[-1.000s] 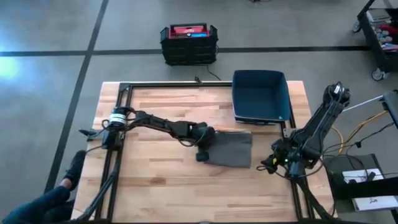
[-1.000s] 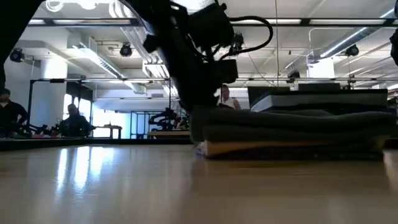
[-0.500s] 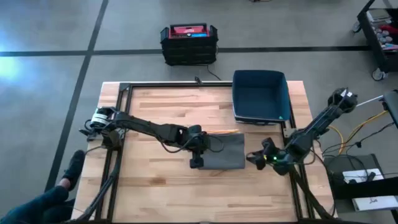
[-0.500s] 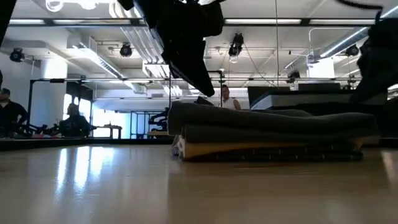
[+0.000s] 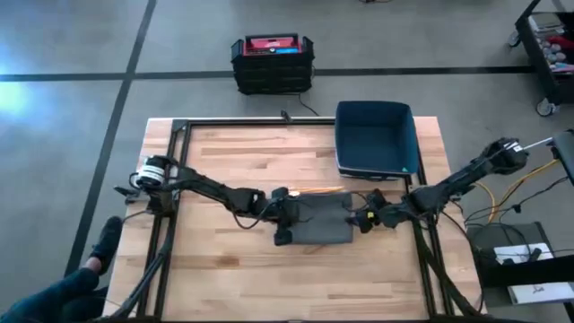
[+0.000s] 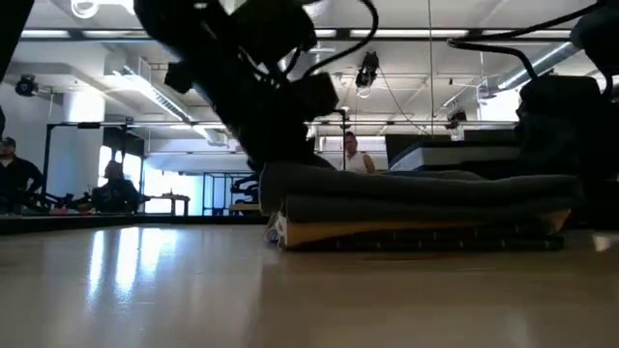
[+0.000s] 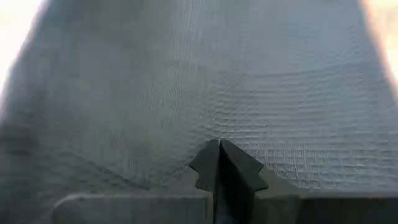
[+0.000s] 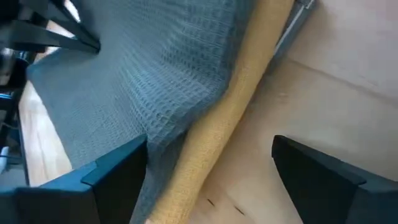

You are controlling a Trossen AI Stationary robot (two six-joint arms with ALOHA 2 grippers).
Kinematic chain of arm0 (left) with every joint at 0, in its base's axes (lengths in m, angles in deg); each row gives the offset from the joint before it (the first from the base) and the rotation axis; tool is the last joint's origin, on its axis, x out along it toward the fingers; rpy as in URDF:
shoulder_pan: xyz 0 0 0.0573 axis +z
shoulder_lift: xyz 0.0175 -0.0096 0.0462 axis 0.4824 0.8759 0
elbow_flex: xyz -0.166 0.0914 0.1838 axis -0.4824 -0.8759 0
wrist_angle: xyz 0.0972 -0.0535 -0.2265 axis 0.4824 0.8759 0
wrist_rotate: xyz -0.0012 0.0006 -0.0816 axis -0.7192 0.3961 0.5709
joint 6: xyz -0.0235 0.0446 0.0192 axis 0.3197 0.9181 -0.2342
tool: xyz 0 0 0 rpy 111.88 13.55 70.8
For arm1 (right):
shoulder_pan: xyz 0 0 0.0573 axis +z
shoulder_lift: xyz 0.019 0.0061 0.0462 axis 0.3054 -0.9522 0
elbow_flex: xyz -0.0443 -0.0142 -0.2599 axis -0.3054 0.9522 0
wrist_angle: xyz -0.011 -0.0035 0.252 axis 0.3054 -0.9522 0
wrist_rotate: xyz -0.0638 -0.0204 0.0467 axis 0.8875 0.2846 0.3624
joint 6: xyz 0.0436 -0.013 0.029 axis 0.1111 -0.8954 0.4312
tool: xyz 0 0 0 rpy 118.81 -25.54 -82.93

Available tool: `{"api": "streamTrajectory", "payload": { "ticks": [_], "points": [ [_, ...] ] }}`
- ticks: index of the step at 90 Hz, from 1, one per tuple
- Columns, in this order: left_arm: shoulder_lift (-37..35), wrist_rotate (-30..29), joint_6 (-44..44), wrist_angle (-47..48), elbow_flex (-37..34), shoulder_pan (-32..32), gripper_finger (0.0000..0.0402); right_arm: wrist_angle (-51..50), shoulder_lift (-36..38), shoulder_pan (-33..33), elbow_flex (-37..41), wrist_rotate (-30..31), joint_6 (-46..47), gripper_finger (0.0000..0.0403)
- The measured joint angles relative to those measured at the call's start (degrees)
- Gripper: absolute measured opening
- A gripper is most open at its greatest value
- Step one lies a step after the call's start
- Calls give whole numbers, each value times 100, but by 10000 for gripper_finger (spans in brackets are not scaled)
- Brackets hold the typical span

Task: Fold towel
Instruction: Put the stacked kitchen towels into the blue laundry bin

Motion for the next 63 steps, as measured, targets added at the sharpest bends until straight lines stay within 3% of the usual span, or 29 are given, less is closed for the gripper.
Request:
{"api": "streamTrajectory", "payload": {
  "ticks": [32,63],
  "points": [
    [306,39,-105,-857,-262,24,0,1661,-1805,-115,-261,51,-132,320],
    [316,140,-33,-885,-266,24,0,1677,-2954,-333,-1212,-218,-677,296]
  ]
}}
